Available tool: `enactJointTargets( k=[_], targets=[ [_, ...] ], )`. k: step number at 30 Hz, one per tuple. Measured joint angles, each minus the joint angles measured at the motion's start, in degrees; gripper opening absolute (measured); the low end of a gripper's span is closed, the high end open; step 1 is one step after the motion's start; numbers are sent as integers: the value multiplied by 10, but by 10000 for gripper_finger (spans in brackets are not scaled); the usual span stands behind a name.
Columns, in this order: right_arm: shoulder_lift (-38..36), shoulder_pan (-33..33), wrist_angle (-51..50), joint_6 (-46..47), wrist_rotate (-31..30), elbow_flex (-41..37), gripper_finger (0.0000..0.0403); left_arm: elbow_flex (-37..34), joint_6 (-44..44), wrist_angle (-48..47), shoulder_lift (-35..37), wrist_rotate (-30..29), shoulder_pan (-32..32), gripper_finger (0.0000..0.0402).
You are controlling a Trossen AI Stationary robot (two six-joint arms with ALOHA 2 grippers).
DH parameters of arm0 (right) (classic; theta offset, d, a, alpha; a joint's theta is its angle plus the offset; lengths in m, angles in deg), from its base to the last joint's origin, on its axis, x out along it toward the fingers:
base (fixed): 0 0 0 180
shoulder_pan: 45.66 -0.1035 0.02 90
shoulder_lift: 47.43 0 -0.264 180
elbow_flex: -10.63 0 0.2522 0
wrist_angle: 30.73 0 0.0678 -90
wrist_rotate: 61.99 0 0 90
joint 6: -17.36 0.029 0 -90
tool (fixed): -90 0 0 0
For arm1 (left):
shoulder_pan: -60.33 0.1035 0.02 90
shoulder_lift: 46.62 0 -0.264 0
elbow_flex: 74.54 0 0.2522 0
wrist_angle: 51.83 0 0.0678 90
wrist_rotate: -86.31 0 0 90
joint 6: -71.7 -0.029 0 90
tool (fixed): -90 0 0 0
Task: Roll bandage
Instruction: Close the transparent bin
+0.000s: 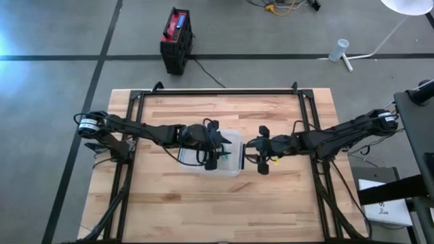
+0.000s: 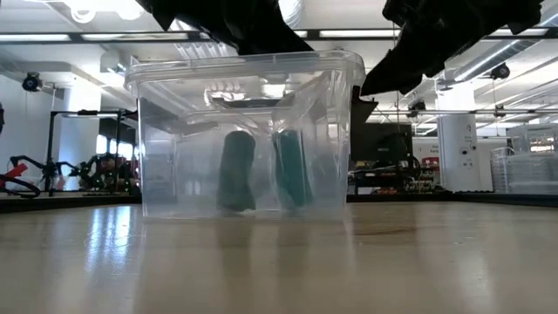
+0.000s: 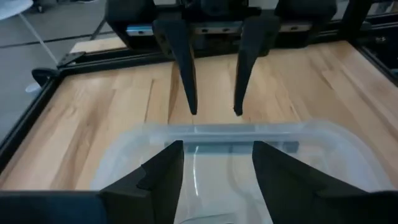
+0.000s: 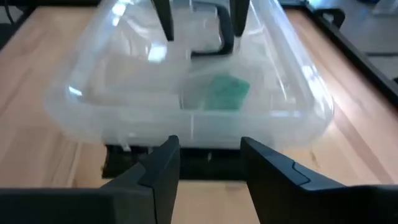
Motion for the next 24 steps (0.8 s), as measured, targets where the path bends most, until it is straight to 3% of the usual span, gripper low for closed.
enactJointTargets(
  k=[6,10,14,19,24],
  targets=[
    [-31,0,-76,40,-2,2,157,-6,-19,25,0,48,9,195],
    [-25,0,-81,44,-18,-20,150,-48,-19,129,-15,97,9,195],
    [13,0,-8,53,-30,-70,150,-93,-8,213,-47,102,12,188],
    [87,0,156,51,-23,-100,160,-107,15,288,-85,119,20,178],
    [124,0,172,28,-10,-64,169,-106,36,299,-114,151,36,169]
  ],
)
